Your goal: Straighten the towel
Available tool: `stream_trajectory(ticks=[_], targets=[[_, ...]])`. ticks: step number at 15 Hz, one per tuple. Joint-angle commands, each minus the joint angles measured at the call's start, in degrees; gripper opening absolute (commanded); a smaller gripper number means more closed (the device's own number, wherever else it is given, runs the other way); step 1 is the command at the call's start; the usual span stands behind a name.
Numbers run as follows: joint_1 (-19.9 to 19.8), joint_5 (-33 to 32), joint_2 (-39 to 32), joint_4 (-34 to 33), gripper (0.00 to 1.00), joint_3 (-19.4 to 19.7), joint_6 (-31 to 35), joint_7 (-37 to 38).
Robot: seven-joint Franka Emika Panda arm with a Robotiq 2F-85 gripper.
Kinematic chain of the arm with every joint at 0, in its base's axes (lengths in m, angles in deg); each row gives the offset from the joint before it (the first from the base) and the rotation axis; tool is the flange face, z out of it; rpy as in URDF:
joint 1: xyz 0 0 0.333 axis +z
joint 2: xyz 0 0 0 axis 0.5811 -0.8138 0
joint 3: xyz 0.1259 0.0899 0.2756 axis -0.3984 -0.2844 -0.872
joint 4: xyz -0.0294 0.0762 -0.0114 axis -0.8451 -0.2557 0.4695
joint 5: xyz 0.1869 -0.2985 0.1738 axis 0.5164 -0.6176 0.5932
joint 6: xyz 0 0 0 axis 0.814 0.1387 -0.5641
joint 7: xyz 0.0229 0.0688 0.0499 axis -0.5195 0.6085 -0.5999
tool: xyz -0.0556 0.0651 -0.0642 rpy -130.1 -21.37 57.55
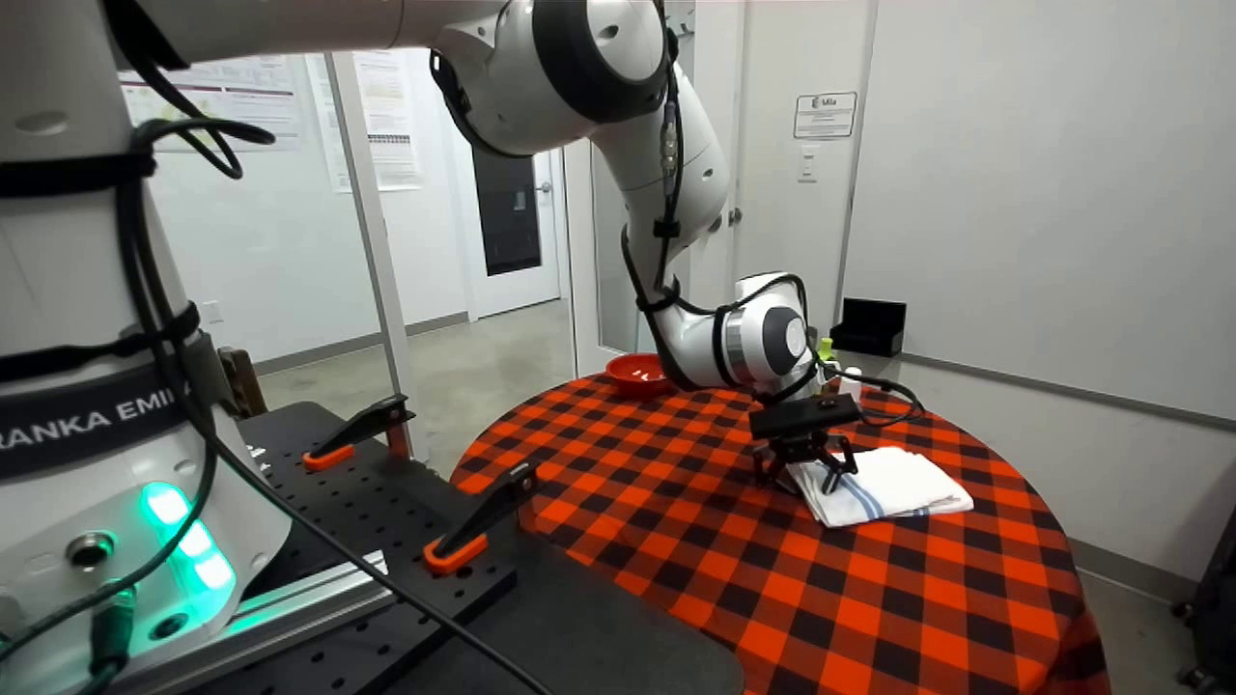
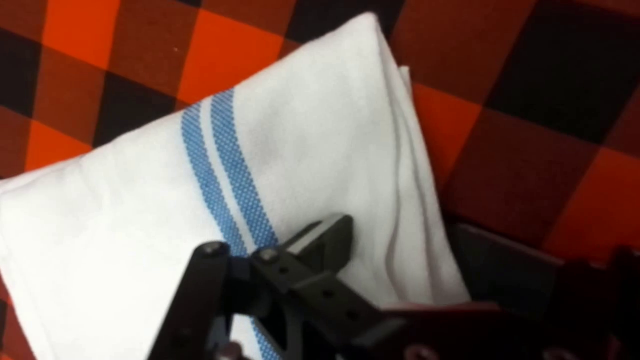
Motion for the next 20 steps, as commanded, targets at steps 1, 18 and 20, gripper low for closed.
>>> stream_trajectory(ticks=[1, 18, 20], targets=[[0.51, 0.18, -1.54, -1.39, 0.85, 0.76, 1.06, 1.89], [-5.04, 1.09, 7.91, -1.73, 0.23, -4.16, -5.20, -3.80], [-5.14, 1.03, 8.01, -1.52, 0.08, -4.65, -5.89, -4.36]])
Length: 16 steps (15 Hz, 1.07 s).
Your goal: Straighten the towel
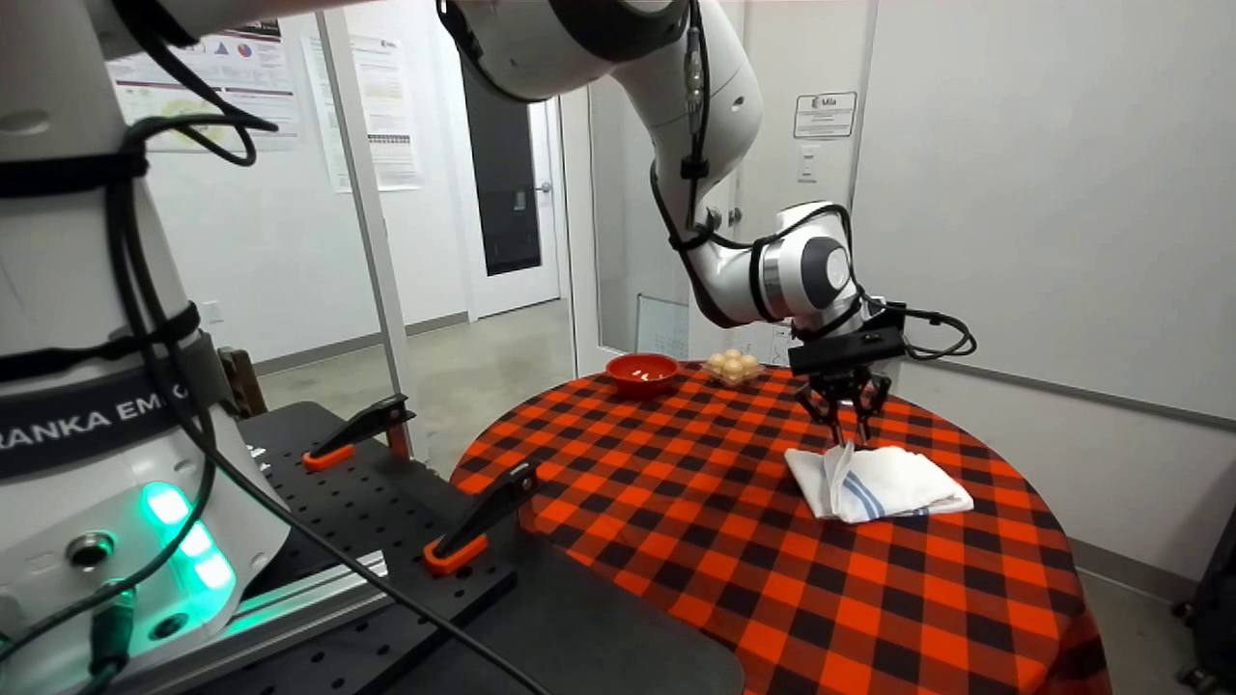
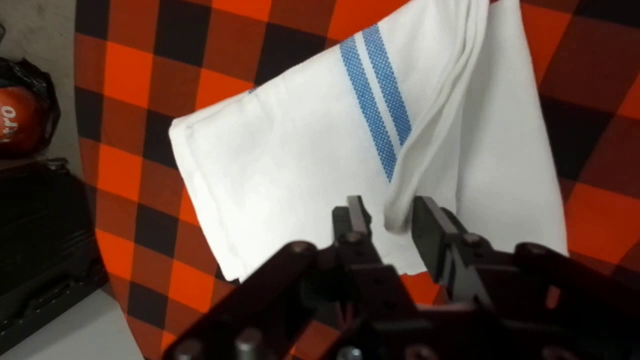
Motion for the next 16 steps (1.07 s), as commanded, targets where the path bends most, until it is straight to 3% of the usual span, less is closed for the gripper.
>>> stream_trajectory(ticks=[1, 6, 7, 9, 16], targets=[[-0.68, 0.73, 0.39, 0.09, 0.02, -1.65, -2.23, -3.01], [-0.58, 0.68, 0.08, 0.65, 0.01, -2.16, -3.95, -4.01], [-0.55, 0.75, 0.08, 0.83, 0.27, -2.19, -4.24, -3.84], [-0.56, 0.65, -0.04, 0.73, 0.35, -2.27, -5.16, -4.22], [-0.80, 0.91, -0.37, 0.52, 0.87, -2.73, -7.67, -5.11]])
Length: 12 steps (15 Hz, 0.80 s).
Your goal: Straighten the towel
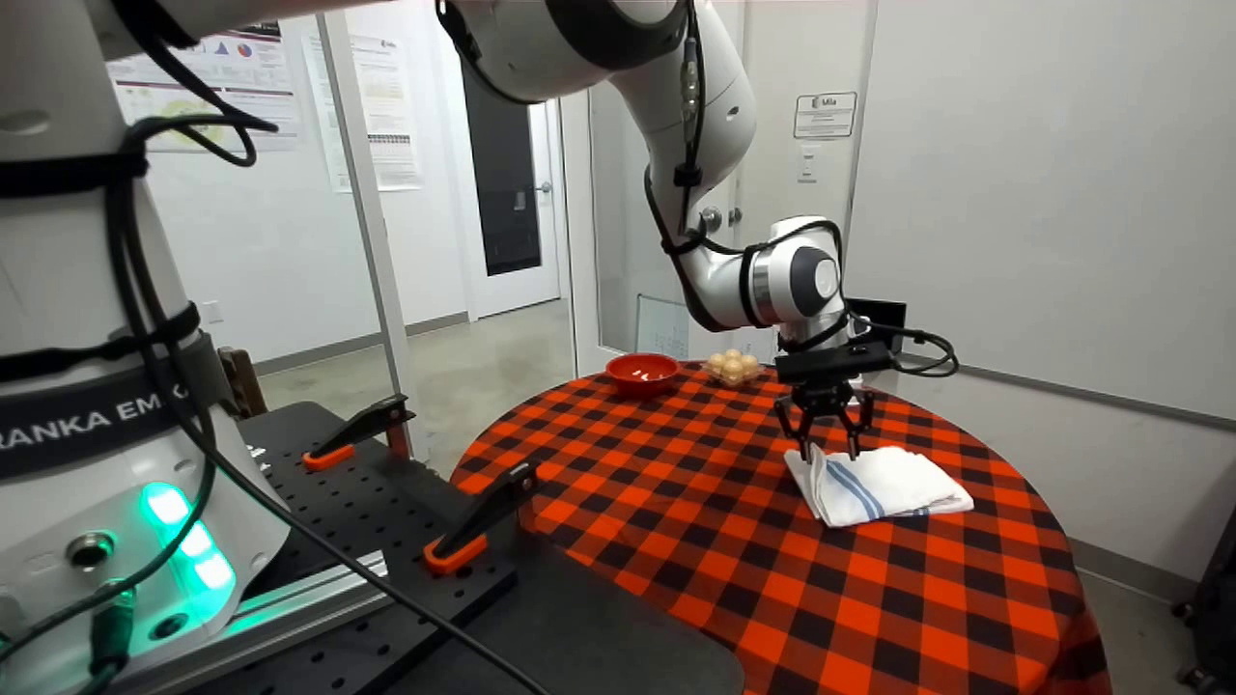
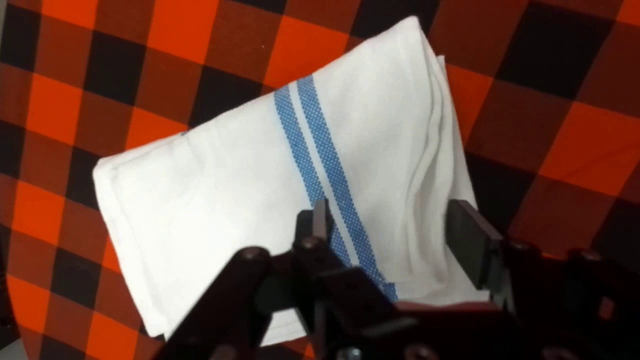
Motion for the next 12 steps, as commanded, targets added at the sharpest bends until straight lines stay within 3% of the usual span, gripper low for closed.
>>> stream_trajectory(ticks=[1, 2, 4, 11, 12], targets=[[-0.76, 1.01, -0.03, -0.34, 0.88, -1.12, -2.19, -2.39], [-0.88, 1.10, -0.11, -0.41, 0.51, -1.33, -2.43, -2.54], [-0.96, 1.18, -0.21, -0.38, 0.54, -1.60, -2.85, -2.77], [-1.09, 1.45, -0.78, -0.20, 0.01, -2.62, -3.97, -3.72], [-1.12, 1.52, -0.80, -0.26, 0.00, -2.77, -4.22, -3.83]])
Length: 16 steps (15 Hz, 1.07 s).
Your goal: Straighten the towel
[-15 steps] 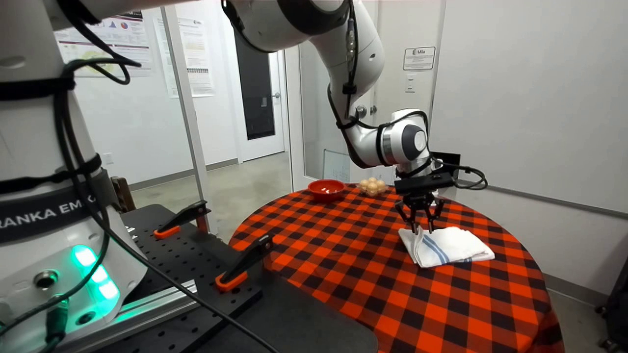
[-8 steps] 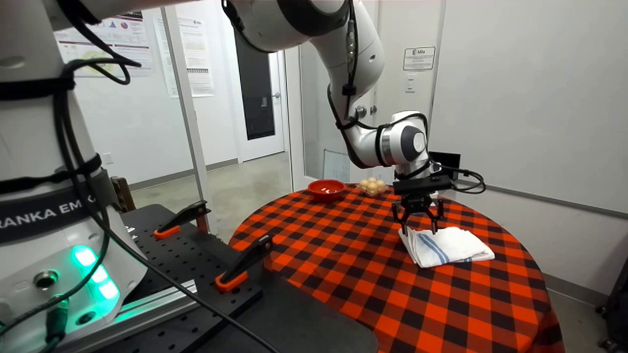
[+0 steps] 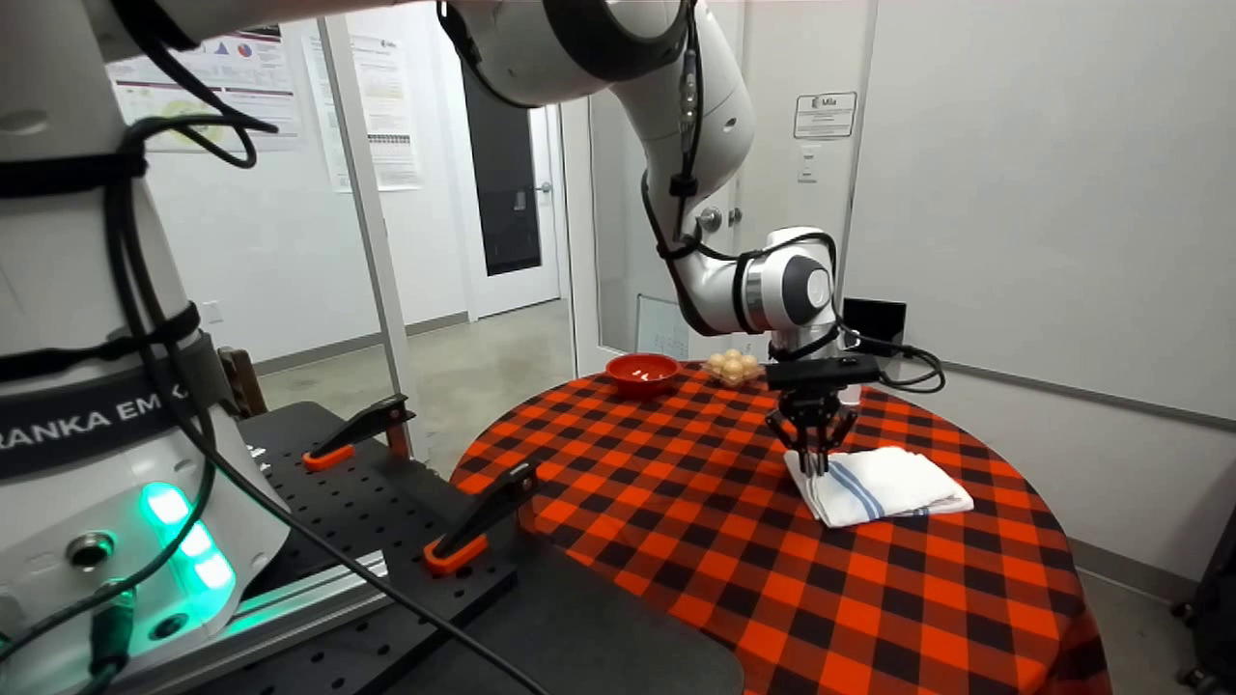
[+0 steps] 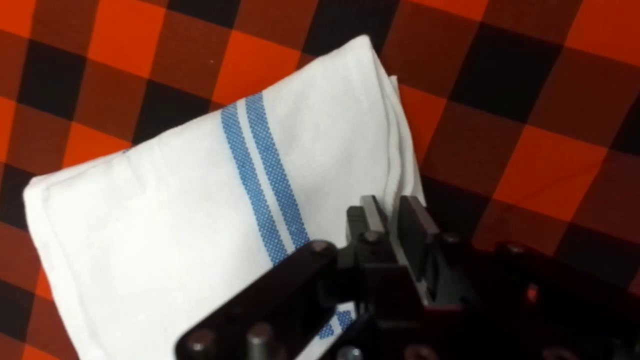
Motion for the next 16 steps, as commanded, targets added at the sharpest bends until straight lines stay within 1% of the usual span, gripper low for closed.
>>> stream_trajectory(ticks=[1, 4, 7, 9, 13, 16], targets=[[-0.60, 1.30, 0.02, -0.29, 0.00, -1.05, -1.69, -2.40], [-0.92, 1.81, 1.18, -0.02, 0.01, -1.51, -2.23, -2.37], [-1.30, 1.01, 6.30, 3.27, 0.01, -1.98, -1.93, -2.03], [-1.01, 0.20, 11.29, 6.52, 0.01, -1.68, -2.06, -2.20], [-0.38, 0.17, 22.75, 15.15, 0.01, -1.06, -2.42, -3.93], [-1.10, 0.39, 31.67, 22.18, 0.01, -1.57, -4.20, -6.27]])
